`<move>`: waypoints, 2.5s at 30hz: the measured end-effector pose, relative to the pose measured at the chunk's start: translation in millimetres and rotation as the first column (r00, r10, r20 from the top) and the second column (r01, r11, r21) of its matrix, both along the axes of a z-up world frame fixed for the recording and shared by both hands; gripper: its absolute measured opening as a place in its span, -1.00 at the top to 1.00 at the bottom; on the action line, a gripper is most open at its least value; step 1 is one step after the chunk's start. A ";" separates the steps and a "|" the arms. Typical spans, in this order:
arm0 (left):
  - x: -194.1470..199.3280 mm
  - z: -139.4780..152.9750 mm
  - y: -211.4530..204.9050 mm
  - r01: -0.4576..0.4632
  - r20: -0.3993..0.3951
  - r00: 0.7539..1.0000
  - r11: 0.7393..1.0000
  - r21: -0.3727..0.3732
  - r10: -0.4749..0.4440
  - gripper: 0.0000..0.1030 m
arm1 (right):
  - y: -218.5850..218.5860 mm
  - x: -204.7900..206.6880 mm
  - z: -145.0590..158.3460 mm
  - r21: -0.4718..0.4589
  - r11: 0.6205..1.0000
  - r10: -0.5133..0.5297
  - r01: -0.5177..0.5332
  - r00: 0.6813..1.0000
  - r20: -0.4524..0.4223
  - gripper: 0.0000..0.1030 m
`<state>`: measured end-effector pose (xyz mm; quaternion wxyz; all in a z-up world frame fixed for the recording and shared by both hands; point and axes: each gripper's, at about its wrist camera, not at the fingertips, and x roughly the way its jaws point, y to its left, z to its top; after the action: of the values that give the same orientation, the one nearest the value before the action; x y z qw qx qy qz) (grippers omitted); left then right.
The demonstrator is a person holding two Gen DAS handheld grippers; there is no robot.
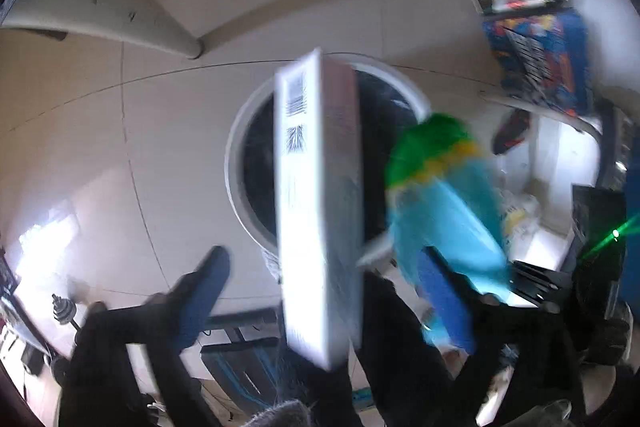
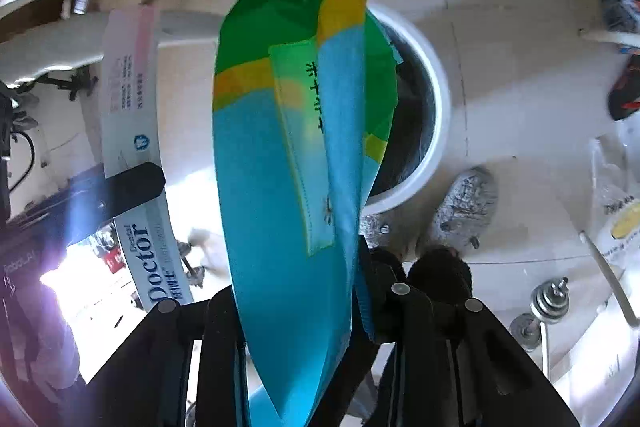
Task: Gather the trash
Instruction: 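Carry both items over the white bin and open both tools to drop them, then raise both tools back toward the table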
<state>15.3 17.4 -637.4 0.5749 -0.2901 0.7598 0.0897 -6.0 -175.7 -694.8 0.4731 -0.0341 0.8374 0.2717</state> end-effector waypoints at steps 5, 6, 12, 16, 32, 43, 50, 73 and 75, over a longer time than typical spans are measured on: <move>-15.4 6.5 5.3 -0.036 0.000 0.999 0.996 0.084 0.036 -0.95 | -10.2 1.2 -19.1 -0.083 0.996 -0.004 0.008 0.999 0.052 -0.70; -18.5 10.9 5.5 -0.032 0.015 0.999 0.993 0.114 0.030 -0.95 | -10.8 2.2 -15.7 -0.106 0.994 0.002 0.006 0.997 0.081 -0.80; -33.8 41.6 -3.1 0.018 0.033 0.999 0.964 0.267 -0.028 -0.95 | -5.6 14.2 7.3 -0.223 0.974 0.101 -0.040 0.957 0.270 -1.00; -44.0 54.6 -3.3 -0.004 0.037 0.999 0.965 0.264 -0.006 -0.95 | -1.8 18.1 23.4 -0.246 0.969 0.124 -0.039 0.932 0.341 -1.00; -70.4 121.8 -22.8 -0.043 0.088 0.996 0.961 0.273 0.020 -0.95 | -8.9 8.8 126.7 -0.213 0.977 0.094 0.004 0.890 0.445 -1.00; -106.8 250.8 -36.2 -0.022 0.109 0.994 0.961 0.275 -0.008 -0.95 | -21.1 -8.9 264.1 -0.168 0.986 0.074 0.007 0.877 0.474 -1.00; -111.3 338.4 -33.7 -0.047 0.186 0.983 0.952 0.302 -0.011 -0.95 | -26.2 -23.7 358.5 -0.103 0.994 0.021 0.027 0.902 0.432 -1.00; 251.5 448.5 -31.5 -0.179 0.346 0.934 0.952 0.250 0.085 -0.95 | -141.2 333.6 526.3 0.020 0.894 -0.357 0.448 0.686 0.634 -1.00; 282.2 430.3 -29.9 -0.212 0.305 0.942 0.955 0.206 0.143 -0.93 | -149.4 373.8 513.7 0.001 0.885 -0.363 0.465 0.691 0.625 -1.00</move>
<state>297.5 -12.5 -207.1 0.6987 -0.2975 0.6228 0.1881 367.8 -325.1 -181.1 0.7615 0.0333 0.6440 0.0649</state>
